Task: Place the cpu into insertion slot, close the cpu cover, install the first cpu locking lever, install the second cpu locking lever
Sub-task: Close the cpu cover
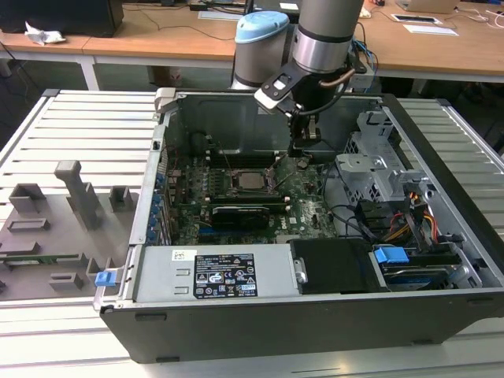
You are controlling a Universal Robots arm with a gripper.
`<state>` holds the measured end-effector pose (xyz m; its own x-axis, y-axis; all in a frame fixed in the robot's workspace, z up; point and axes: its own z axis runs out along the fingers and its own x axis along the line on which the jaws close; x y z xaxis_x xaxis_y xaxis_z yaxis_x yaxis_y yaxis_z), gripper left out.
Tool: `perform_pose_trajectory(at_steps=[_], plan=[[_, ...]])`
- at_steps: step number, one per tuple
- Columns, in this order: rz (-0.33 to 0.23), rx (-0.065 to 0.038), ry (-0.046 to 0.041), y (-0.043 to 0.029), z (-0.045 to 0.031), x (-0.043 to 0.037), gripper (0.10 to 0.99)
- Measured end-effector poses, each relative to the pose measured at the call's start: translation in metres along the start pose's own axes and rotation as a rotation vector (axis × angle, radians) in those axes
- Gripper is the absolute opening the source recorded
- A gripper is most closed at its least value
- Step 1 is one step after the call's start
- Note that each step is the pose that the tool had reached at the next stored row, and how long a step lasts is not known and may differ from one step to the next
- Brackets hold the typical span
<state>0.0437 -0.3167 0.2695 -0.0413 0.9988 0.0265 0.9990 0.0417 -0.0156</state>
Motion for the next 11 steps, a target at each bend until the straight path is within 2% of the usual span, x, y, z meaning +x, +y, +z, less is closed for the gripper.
perform_pose_trajectory(at_steps=[7,11], plan=[[-0.018,0.001,-0.0008,0.0039,0.0039,0.0027,0.106],[-0.018,0.004,-0.0062,0.0098,0.0050,0.0037,0.106]])
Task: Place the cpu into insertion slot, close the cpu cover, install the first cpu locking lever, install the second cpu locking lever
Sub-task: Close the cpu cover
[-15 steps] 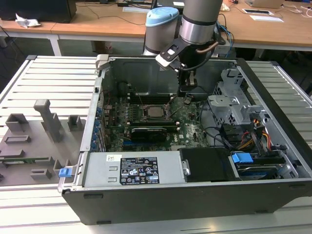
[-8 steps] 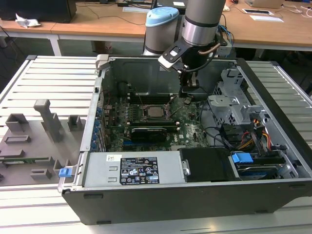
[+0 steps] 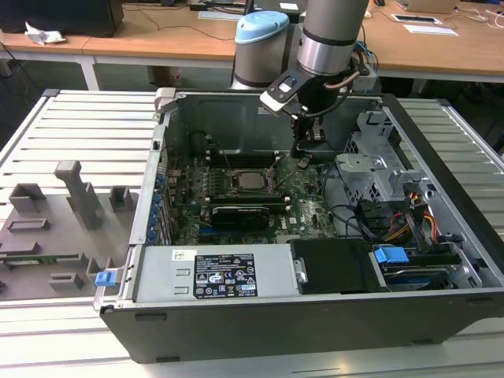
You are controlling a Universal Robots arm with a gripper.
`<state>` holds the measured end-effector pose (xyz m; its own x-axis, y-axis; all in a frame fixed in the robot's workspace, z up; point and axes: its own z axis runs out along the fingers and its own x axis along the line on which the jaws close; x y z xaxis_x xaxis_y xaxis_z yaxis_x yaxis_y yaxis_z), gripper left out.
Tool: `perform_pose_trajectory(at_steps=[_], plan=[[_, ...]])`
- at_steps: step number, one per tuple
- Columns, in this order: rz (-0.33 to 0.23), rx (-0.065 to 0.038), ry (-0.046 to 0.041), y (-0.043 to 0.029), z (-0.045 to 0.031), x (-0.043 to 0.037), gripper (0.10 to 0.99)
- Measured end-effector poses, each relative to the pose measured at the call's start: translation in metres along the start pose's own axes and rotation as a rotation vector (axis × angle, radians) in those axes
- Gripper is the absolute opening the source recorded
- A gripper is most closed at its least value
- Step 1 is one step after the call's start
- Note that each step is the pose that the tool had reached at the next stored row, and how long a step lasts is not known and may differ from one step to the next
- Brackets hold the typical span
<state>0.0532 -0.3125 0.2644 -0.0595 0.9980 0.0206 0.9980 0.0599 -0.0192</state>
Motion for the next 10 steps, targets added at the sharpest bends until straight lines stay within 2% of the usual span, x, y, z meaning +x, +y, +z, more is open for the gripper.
perform_pose_trajectory(at_steps=[5,10], plan=[[-0.001,0.002,-0.0021,0.0041,0.0013,0.0005,0.106],[-0.002,0.004,-0.0095,0.0076,0.0052,0.0007,0.106]])
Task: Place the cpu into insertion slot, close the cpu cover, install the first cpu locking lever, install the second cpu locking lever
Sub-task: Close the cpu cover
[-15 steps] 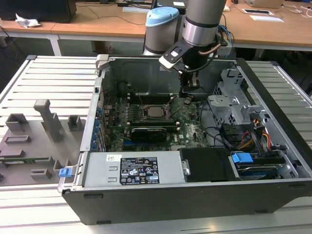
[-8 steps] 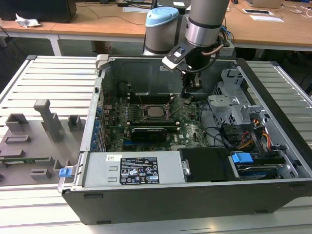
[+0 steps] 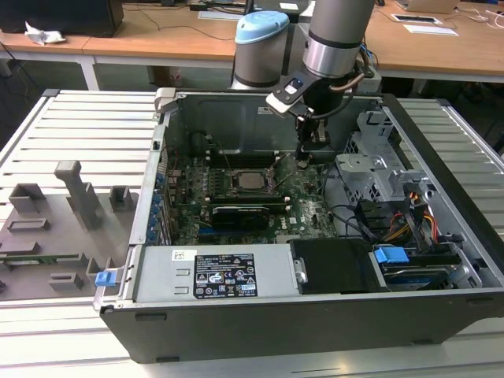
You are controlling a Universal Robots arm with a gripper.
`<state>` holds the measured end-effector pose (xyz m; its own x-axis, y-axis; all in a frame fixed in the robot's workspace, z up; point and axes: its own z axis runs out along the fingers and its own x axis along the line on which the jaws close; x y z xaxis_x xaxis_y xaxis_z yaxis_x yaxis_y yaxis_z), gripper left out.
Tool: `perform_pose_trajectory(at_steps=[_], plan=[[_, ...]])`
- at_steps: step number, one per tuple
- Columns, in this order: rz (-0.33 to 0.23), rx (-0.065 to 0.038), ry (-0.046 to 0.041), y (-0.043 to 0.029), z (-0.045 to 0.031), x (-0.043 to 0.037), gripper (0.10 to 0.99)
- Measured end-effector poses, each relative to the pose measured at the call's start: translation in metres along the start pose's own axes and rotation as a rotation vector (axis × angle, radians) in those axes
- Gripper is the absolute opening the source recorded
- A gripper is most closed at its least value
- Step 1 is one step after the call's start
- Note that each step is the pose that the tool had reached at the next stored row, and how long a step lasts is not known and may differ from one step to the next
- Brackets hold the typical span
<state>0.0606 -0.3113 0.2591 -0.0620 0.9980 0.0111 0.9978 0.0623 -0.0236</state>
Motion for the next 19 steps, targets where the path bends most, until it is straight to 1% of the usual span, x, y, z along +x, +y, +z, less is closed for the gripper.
perform_pose_trajectory(at_steps=[5,10,12,16,19], plan=[[-0.002,0.000,-0.0009,0.0004,0.0064,0.0002,0.106],[-0.002,0.000,-0.0009,-0.0037,0.0084,0.0005,0.106],[-0.002,0.000,-0.0010,-0.0082,0.0087,0.0007,0.106],[-0.002,0.001,-0.0009,-0.0196,0.0091,0.0014,0.106],[-0.002,0.000,-0.0010,-0.0231,0.0093,0.0017,0.106]])
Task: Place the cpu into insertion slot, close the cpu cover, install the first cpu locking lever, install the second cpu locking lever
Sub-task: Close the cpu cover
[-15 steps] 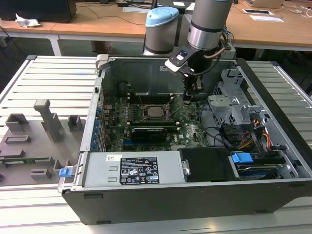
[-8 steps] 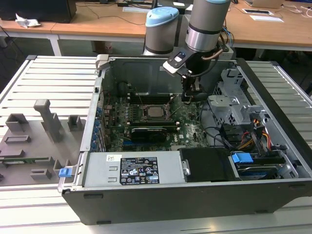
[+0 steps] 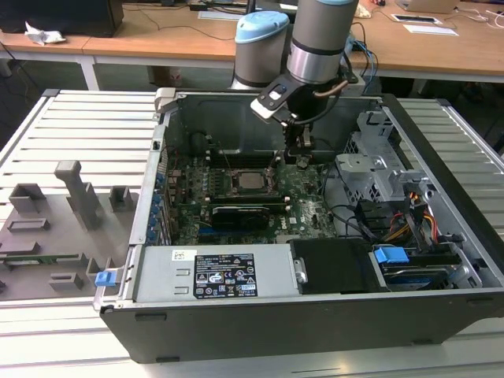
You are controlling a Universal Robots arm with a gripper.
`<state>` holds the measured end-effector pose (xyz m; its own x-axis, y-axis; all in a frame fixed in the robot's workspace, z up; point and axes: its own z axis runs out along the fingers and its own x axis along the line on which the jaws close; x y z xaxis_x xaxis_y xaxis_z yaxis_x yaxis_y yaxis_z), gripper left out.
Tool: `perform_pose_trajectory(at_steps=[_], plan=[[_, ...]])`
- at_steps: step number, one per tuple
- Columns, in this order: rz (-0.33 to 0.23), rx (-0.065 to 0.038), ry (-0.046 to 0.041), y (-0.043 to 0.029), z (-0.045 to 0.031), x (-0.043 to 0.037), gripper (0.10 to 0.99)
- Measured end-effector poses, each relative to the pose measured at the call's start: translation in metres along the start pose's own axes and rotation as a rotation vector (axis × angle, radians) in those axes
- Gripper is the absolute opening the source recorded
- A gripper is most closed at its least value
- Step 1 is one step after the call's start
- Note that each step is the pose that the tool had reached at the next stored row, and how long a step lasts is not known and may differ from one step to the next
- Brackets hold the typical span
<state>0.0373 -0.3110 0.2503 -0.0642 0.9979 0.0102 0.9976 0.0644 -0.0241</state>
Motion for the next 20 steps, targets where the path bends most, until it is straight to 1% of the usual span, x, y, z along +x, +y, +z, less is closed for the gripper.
perform_pose_trajectory(at_steps=[2,3,4,7,11,14,20], plan=[[0.000,0.000,0.0000,-0.0038,0.0002,0.0003,0.106],[0.000,0.000,0.0001,-0.0084,0.0004,0.0005,0.106],[0.000,0.000,0.0000,-0.0111,0.0005,0.0007,0.106],[0.000,0.000,0.0000,-0.0154,0.0008,0.0010,0.106],[0.000,0.000,-0.0001,-0.0198,0.0013,0.0013,0.106],[0.000,0.000,0.0001,-0.0214,0.0020,0.0014,0.106],[0.000,0.000,0.0000,-0.0269,0.0074,0.0017,0.106]])
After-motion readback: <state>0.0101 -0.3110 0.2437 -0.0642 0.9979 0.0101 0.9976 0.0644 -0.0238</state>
